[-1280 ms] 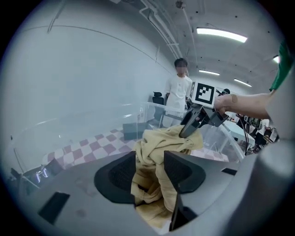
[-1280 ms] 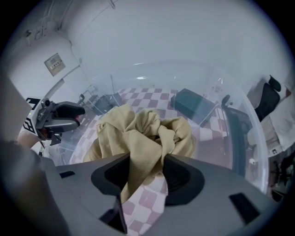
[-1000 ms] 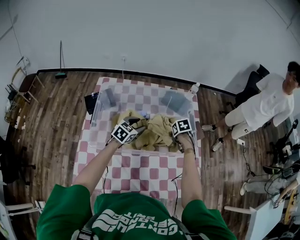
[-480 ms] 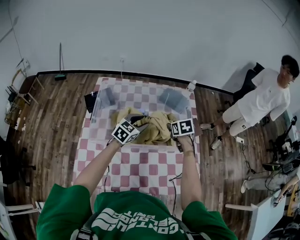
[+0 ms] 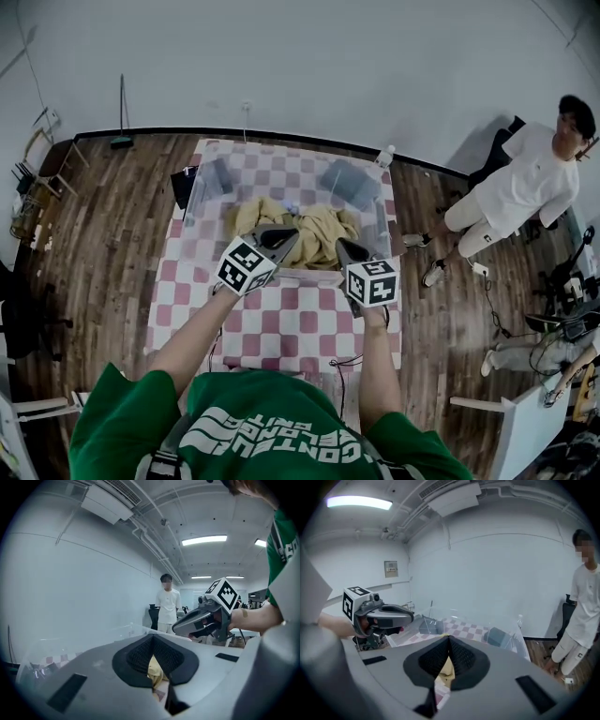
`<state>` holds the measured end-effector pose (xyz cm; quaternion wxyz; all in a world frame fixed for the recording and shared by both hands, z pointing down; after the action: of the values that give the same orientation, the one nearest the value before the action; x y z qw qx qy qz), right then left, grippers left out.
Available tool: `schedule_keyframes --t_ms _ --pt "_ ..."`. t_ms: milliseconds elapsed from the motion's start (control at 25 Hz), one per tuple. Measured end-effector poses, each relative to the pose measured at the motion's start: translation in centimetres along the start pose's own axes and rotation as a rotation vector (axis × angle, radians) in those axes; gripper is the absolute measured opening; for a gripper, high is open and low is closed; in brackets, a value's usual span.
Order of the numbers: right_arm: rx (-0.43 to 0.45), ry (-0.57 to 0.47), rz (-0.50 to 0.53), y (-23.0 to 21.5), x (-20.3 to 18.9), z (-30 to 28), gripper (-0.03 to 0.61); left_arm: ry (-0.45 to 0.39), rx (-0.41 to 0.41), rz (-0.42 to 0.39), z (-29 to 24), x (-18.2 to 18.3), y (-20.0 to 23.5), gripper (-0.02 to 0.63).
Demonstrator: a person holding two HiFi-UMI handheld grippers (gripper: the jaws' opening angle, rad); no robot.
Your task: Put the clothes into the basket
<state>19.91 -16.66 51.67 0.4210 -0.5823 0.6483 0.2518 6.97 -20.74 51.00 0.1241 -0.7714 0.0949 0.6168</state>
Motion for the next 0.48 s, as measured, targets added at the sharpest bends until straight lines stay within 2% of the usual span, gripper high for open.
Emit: schedule_keyframes --t_ms 240,480 --pt "0.043 -0.107 0.015 3.5 -1.7 3.3 0.009 -0.043 -0.039 0.031 2.0 -0.2 -3.7 0.003" --pt "0.066 -0.115 -0.006 5.1 -4.3 3.4 0.009 -0.023 -0.063 0.052 3.0 -2.3 -5.2 0.003"
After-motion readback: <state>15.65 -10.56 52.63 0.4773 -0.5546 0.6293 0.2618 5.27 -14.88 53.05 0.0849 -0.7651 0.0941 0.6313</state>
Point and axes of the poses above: the fingertips, and each gripper's own axes: z backward along the fingers, y to its left, x out of its top, the point moved 3 cm from there along z, backward along the fingers, and after that the axes turned 8 degrees about -z, right-handed, at the moved point
